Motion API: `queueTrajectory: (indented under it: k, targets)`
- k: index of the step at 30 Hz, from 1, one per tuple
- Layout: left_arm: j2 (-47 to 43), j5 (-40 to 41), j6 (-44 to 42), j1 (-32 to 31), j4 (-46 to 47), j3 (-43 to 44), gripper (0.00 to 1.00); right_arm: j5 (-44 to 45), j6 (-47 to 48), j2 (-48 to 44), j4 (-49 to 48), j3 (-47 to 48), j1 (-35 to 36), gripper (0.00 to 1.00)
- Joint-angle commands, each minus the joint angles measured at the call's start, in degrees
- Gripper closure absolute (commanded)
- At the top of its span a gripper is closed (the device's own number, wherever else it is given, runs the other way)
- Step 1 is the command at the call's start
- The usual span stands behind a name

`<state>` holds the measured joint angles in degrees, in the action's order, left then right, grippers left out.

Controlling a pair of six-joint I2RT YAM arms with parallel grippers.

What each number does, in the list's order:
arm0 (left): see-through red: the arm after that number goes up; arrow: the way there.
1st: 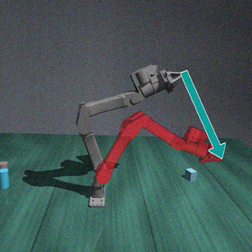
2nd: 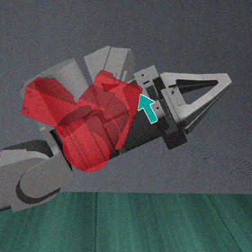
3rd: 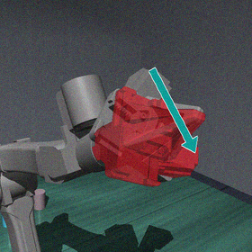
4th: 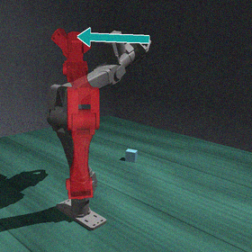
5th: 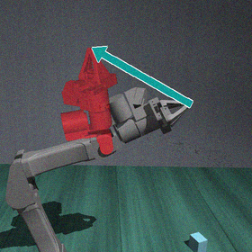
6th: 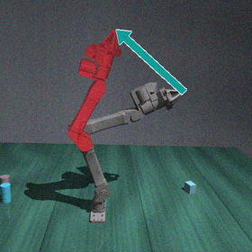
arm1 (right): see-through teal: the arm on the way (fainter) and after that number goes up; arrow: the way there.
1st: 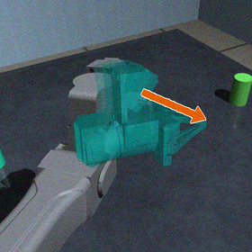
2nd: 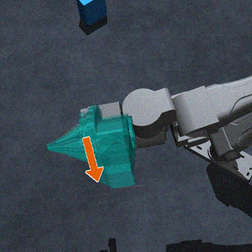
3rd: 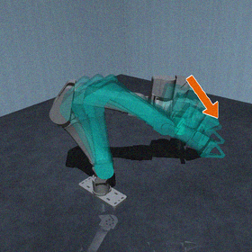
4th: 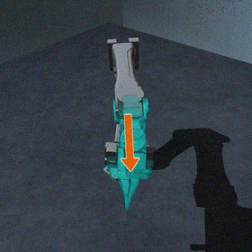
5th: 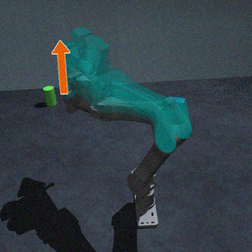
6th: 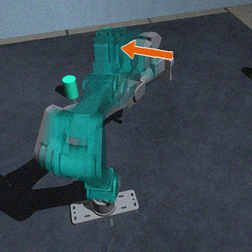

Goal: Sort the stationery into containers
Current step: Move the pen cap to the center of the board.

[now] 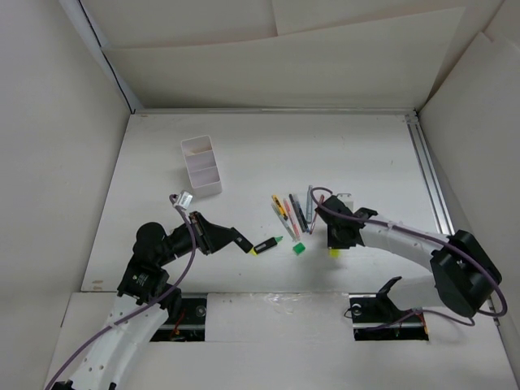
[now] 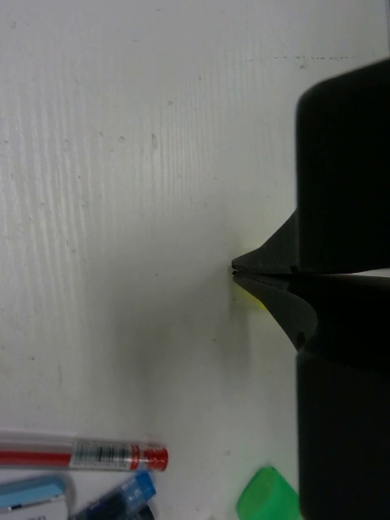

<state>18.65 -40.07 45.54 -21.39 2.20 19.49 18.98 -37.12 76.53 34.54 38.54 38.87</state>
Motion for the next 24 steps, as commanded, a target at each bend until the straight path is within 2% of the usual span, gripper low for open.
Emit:
queueTrajectory:
  k: [1, 10, 17, 18, 21, 24]
  targets:
    - [-0.5, -1.0, 0.2, -0.1, 2.7, -0.1, 1.0, -0.9, -1.2, -2.9, 1.8, 1.9, 1.5, 1.0]
    - [-2.1, -1.0, 0.7, -0.1, 2.2, -0.1, 1.0, 1.4, -3.8, -0.9, 4.6, 3.2, 5.3, 1.0]
    - [-1.5, -1.5, 0.7, -0.1, 2.7, -0.1, 1.0, 6.1, -7.9, -7.4, 9.1, 4.3, 7.4, 1.0]
    - [-1.5, -1.5, 0.7, -0.1, 2.7, -0.1, 1.0, 6.2, -7.9, -8.1, 9.1, 4.3, 7.4, 0.99]
    - [-1.5, -1.5, 0.7, -0.1, 2.7, -0.1, 1.0, 4.1, -7.3, -6.8, 10.2, 4.9, 7.9, 0.85]
    - [-2.0, -1.5, 0.7, -0.1, 2.2, -0.1, 1.0, 3.5, -7.3, -5.1, 13.2, 6.1, 10.9, 0.8]
